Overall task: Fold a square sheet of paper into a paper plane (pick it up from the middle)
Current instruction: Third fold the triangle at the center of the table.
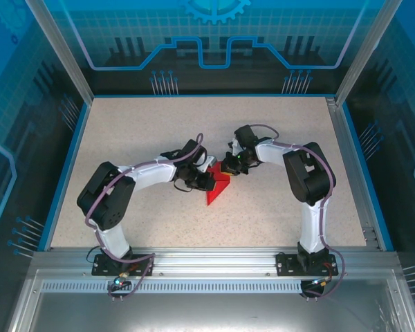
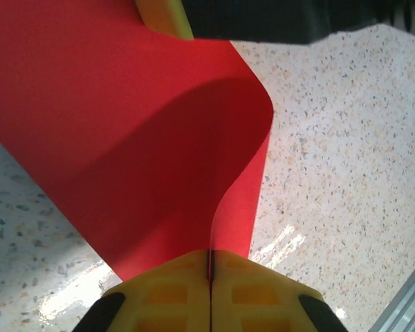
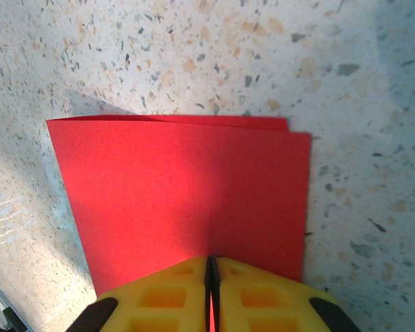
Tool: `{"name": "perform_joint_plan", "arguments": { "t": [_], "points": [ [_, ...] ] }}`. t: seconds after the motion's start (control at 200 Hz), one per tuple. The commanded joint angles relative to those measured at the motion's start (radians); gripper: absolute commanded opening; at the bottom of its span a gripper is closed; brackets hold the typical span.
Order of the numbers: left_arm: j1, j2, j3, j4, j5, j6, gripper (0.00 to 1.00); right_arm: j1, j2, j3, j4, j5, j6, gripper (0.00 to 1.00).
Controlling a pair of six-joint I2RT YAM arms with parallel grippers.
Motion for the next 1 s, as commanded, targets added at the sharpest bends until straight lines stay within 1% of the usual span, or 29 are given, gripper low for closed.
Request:
{"name": "perform_joint_plan", "arguments": {
  "t": [0.0, 0.18, 0.475, 0.995],
  "points": [
    [0.011, 0.032, 0.032, -0.048, -0.021, 0.030, 0.08, 0.016, 0.032, 0.014, -0.060, 0.036, -0.022, 0.12],
    [0.010, 0.053, 0.041, -0.051, -0.020, 0.027, 0.09, 0.015, 0.024, 0.017, -0.063, 0.030, -0.025, 0.12],
    [0.012, 0.069, 0.058, -0.062, -0.063, 0.027, 0.09, 0.015, 0.021, 0.015, -0.065, 0.031, -0.022, 0.12],
    [0.012, 0.084, 0.061, -0.075, -0.066, 0.018, 0.10, 0.017, 0.024, 0.011, -0.066, 0.036, -0.020, 0.12]
  ]
}}
